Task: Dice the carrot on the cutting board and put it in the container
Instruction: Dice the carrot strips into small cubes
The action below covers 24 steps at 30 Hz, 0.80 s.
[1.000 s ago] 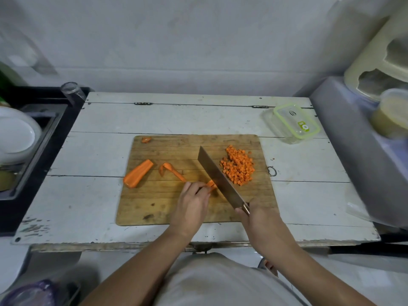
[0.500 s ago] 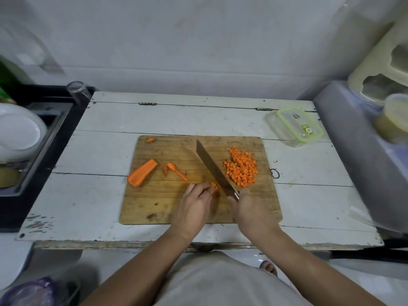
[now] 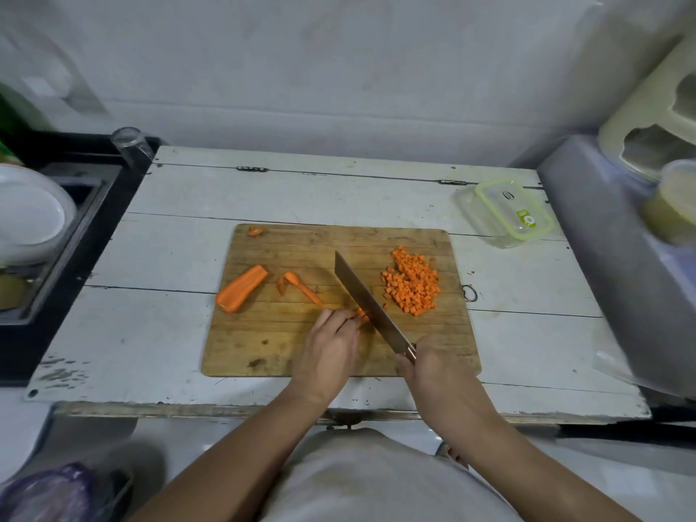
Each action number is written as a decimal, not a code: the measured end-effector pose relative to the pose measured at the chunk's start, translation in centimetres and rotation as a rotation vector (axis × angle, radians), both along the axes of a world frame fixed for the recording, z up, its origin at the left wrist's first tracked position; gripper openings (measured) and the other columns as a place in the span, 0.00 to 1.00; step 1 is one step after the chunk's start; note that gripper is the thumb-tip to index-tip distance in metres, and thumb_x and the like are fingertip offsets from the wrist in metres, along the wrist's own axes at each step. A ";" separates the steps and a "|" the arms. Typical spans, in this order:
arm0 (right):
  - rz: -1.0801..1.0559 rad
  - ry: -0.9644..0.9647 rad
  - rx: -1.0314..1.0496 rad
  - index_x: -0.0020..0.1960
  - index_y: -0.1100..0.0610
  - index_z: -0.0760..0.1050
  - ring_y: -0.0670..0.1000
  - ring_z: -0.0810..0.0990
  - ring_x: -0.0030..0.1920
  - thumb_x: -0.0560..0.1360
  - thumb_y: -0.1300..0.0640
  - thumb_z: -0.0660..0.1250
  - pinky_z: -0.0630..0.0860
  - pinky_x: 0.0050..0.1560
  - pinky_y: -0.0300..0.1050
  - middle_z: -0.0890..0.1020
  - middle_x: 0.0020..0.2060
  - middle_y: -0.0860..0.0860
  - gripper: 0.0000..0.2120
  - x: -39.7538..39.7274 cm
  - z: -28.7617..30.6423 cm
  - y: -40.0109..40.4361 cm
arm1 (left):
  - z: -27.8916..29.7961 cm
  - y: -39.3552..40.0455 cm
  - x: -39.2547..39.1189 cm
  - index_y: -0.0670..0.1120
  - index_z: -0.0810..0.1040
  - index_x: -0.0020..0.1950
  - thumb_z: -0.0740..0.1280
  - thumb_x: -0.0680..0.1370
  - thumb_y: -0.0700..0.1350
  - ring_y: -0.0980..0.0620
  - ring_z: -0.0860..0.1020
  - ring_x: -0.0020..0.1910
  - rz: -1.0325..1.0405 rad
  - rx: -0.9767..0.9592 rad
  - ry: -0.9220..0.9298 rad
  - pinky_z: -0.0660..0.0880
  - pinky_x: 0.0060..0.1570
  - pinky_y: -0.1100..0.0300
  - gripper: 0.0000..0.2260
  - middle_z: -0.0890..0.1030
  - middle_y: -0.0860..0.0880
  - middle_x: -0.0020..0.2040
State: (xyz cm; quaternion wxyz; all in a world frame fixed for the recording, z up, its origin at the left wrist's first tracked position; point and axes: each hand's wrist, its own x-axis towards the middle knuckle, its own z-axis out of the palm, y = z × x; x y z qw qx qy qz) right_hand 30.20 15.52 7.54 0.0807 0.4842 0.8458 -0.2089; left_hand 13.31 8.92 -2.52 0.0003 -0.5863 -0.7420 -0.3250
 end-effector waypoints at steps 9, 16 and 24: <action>-0.083 0.090 -0.038 0.54 0.55 0.68 0.56 0.78 0.39 0.84 0.43 0.56 0.72 0.36 0.50 0.76 0.37 0.50 0.14 -2.2 -0.2 1.7 | -0.5 -0.6 -0.1 0.41 0.82 0.64 0.68 0.80 0.35 0.48 0.77 0.56 -0.012 -0.032 0.007 0.79 0.53 0.53 0.13 0.80 0.47 0.58; -0.129 0.115 -0.056 0.50 0.54 0.67 0.55 0.73 0.36 0.84 0.42 0.56 0.70 0.37 0.51 0.75 0.36 0.49 0.15 -0.5 0.4 1.7 | -0.8 -0.2 -0.2 0.40 0.83 0.62 0.68 0.80 0.35 0.47 0.77 0.55 0.002 -0.043 0.014 0.80 0.51 0.53 0.12 0.79 0.47 0.55; -0.110 0.050 -0.077 0.51 0.54 0.69 0.50 0.73 0.34 0.84 0.42 0.56 0.67 0.32 0.48 0.74 0.35 0.48 0.15 -1.0 0.7 2.0 | -0.9 -0.3 0.0 0.42 0.82 0.63 0.66 0.81 0.39 0.46 0.75 0.62 0.061 -0.089 -0.004 0.79 0.55 0.50 0.12 0.75 0.47 0.64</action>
